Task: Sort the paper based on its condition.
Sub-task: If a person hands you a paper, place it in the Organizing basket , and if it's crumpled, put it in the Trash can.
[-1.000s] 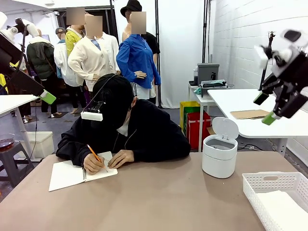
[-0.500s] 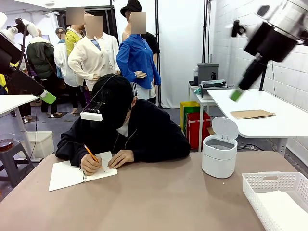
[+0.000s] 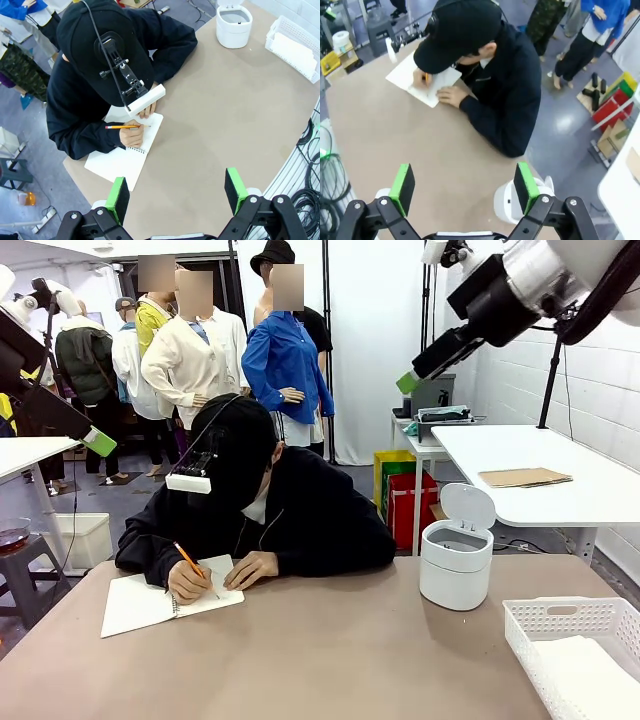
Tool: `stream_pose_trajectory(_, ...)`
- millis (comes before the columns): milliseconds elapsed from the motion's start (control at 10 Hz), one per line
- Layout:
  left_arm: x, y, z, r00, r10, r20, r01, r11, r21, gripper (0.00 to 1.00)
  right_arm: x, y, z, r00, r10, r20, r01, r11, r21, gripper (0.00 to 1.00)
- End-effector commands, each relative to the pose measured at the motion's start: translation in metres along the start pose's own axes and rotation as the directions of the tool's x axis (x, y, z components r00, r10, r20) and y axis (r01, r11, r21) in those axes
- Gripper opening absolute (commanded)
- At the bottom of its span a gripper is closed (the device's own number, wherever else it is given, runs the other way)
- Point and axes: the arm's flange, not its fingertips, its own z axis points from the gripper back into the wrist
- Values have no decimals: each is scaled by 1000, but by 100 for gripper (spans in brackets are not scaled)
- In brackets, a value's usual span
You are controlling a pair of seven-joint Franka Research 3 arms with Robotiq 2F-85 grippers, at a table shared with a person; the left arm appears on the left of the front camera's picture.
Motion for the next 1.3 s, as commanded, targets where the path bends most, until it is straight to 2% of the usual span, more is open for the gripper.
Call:
stream_pose_trajectory(0,0,1,0,1000,0,0,0,1000,1,100,-5,6,-15,999,23,45,-24,999,38,100)
stream_pose_trajectory(100,0,1,0,1000,0,0,0,1000,1,100,-7,7,-14,997,52,55,-56,996,69,100)
stream_pose_trajectory(500,0,1,0,1000,0,0,0,1000,1,100,-22,21,-22,989,134,-60,-123,979,165,100)
stream_pose_trajectory(700,0,1,0,1000,0,0,0,1000,1,100,-26,29,-26,983,165,-86,-142,964,222,100)
stream_pose_trajectory(800,0,1,0,1000,0,0,0,1000,1,100,-29,31,-29,973,192,-132,-156,958,240,100)
stream_pose_trajectory(1000,0,1,0,1000,0,0,0,1000,1,100,-31,33,-33,968,211,-139,-175,957,231,100)
stream_pose_trajectory(1200,0,1,0,1000,0,0,0,1000,1,100,-25,34,-32,978,169,-119,-138,962,236,100)
